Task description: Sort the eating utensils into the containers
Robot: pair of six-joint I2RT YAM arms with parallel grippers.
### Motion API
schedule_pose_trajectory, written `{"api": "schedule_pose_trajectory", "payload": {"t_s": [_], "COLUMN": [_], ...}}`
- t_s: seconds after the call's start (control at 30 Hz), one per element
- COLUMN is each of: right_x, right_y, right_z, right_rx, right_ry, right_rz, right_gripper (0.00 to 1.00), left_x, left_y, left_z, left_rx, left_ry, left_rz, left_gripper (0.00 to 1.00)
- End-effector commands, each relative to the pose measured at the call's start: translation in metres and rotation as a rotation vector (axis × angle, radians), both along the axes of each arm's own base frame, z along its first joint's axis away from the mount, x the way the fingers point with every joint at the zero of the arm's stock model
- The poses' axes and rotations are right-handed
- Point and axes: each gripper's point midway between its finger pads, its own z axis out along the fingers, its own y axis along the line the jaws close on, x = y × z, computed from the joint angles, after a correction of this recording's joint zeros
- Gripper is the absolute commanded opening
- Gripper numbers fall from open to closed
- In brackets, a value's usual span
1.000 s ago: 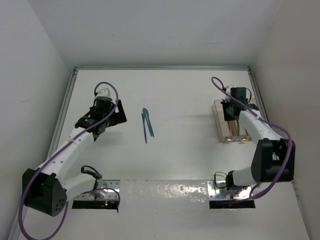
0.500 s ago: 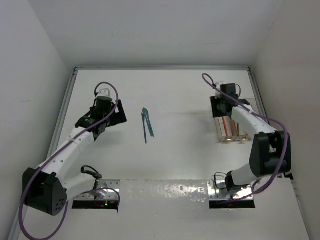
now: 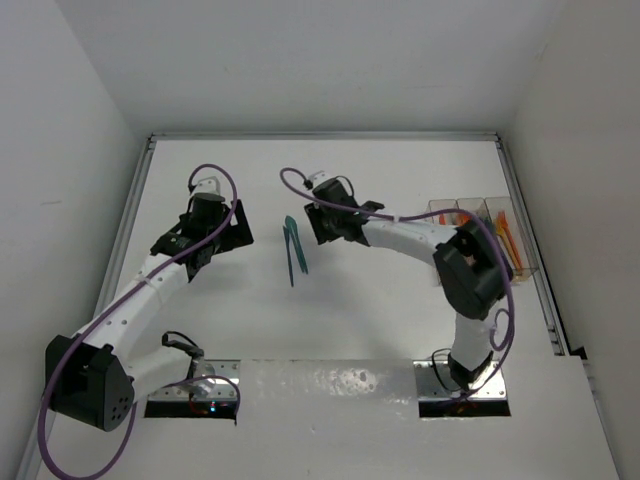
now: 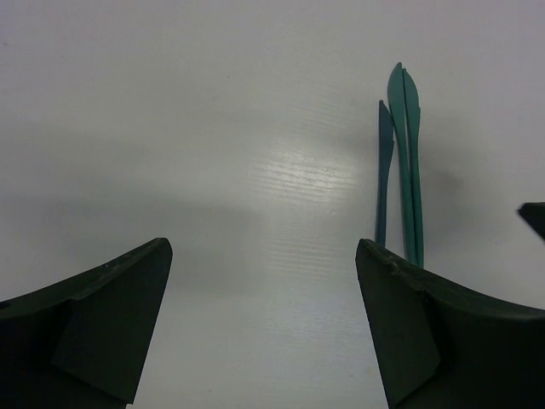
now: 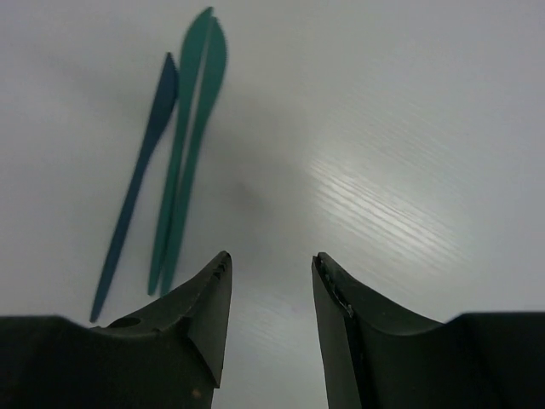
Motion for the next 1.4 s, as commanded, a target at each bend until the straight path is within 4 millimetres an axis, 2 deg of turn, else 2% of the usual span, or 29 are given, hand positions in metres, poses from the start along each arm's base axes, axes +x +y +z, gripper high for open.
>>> {"api": "schedule_pose_trajectory", "payload": {"t_s": [0.0, 0.03, 0.07, 0.27, 0.47, 0.5, 0.83, 1.07, 1.17, 1.2, 1.23, 1.27, 1.37], "right_x": [0.014, 0.018, 0.018, 0.022, 0.029, 0.029, 0.028, 0.016, -0.001, -0.011, -0.016, -0.031, -0.053], "right_y": [0.043, 0.053, 0.057, 0.08, 0.086, 0.086, 0.096, 0.086, 0.076, 0.066, 0.063, 0.052, 0.031], "right_z": [0.006, 0.01, -0.004, -0.019, -0.035, -0.042, -0.056, -0.079, -0.091, -0.102, -0.097, -0.108, -0.109], "right_rx": [0.062, 0.078, 0.065, 0.09, 0.078, 0.07, 0.065, -0.006, -0.038, -0.057, -0.046, -0.064, -0.086], "right_ry": [-0.057, -0.07, -0.057, -0.059, -0.056, -0.043, -0.027, 0.017, 0.057, 0.088, 0.093, 0.131, 0.184], "right_rz": [-0.04, -0.046, -0.059, -0.076, -0.099, -0.1, -0.093, -0.095, -0.098, -0.103, -0.105, -0.111, -0.102], "right_gripper": [0.42, 0.42, 0.41, 0.34, 0.27, 0.27, 0.3, 0.29, 0.28, 0.28, 0.27, 0.23, 0.16], "left_x": [0.007, 0.006, 0.006, 0.005, 0.005, 0.005, 0.006, 0.006, 0.007, 0.006, 0.006, 0.007, 0.006], "left_y": [0.0, 0.001, 0.002, 0.0, 0.0, -0.001, -0.003, -0.004, -0.005, -0.006, -0.006, -0.006, -0.007], "left_z": [0.008, 0.008, 0.008, 0.008, 0.008, 0.007, 0.008, 0.006, 0.007, 0.006, 0.005, 0.006, 0.006], "left_rx": [-0.011, -0.01, -0.008, -0.015, -0.017, -0.018, -0.027, -0.028, -0.03, -0.032, -0.031, -0.033, -0.036], "left_ry": [-0.044, -0.044, -0.045, -0.045, -0.046, -0.045, -0.047, -0.041, -0.042, -0.039, -0.038, -0.039, -0.038], "left_rz": [0.023, 0.026, 0.029, 0.024, 0.022, 0.019, 0.009, 0.003, 0.0, -0.005, -0.006, -0.007, -0.011], "left_gripper": [0.88, 0.88, 0.88, 0.88, 0.88, 0.88, 0.87, 0.87, 0.87, 0.87, 0.87, 0.87, 0.87]}}
